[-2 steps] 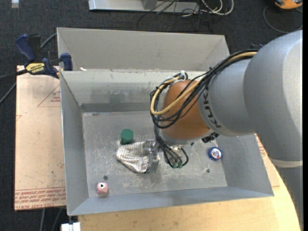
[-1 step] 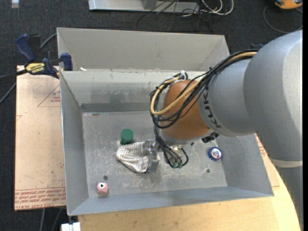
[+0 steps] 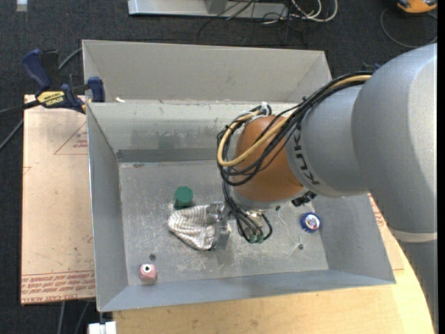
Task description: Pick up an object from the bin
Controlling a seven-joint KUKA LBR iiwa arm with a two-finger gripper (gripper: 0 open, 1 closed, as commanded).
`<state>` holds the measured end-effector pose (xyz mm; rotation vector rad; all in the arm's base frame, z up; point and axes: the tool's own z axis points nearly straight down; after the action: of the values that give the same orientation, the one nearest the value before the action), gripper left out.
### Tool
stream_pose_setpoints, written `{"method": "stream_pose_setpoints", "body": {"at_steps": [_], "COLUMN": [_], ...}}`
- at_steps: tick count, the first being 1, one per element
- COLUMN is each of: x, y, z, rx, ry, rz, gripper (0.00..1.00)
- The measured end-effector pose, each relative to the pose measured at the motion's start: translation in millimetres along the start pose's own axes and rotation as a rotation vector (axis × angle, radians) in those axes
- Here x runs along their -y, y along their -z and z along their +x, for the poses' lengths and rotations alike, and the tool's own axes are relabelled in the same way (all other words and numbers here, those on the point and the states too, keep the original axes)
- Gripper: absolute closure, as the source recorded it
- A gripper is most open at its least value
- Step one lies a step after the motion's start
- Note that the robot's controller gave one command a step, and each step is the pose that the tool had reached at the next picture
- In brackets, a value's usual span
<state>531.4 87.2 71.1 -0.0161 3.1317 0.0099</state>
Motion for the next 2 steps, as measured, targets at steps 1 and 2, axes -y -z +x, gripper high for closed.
{"method": "stream_pose_setpoints", "body": {"at_steps": [1, 2], "x": [0.0, 0.0], "y": [0.0, 0.0], "z": [0.0, 0.0], "rx": [0.0, 0.0], "ry": [0.0, 0.0], "rz": [0.0, 0.0], "gripper": [1.0, 1.0]}}
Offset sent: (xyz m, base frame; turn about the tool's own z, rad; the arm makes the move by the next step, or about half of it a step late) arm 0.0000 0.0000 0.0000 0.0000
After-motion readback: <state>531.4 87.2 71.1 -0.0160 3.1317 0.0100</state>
